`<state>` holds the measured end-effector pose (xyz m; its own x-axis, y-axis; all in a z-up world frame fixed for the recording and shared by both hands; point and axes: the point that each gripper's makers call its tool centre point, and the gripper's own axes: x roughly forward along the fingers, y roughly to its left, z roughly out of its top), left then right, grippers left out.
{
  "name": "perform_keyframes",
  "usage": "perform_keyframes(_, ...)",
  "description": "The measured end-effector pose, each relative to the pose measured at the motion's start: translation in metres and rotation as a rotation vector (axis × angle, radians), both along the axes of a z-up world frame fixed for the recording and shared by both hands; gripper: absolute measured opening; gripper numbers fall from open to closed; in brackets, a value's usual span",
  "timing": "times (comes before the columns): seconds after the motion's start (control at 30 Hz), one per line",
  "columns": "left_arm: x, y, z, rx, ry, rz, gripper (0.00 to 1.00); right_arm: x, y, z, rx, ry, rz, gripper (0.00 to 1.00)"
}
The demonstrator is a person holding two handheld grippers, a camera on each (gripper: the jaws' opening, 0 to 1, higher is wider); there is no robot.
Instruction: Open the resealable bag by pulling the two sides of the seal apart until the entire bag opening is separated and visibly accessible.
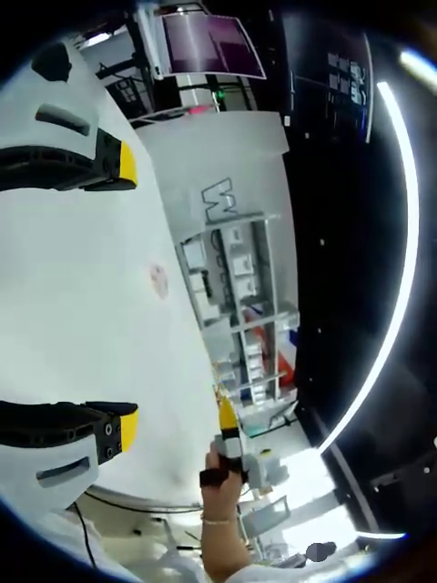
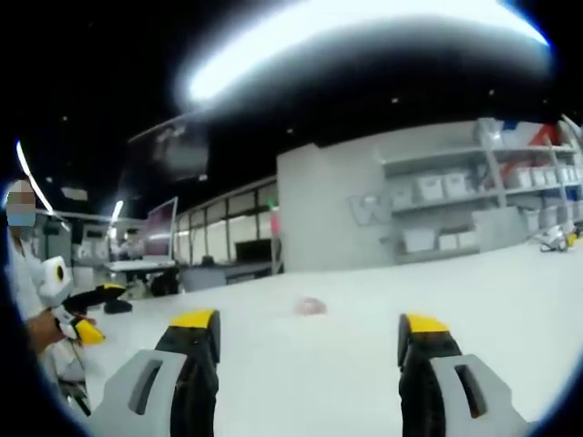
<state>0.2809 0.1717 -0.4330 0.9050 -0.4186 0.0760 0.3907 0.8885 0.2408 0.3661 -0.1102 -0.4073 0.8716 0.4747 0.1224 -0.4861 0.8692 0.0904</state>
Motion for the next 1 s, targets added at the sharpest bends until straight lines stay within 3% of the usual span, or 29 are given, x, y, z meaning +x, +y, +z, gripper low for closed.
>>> perform_keyframes(1.0,0.001,0.012,-0.001,-0.009,-0.008,0.037,0.93,-0.023,-0.042,-0.004,0.029,-0.032,-0.085,0.78)
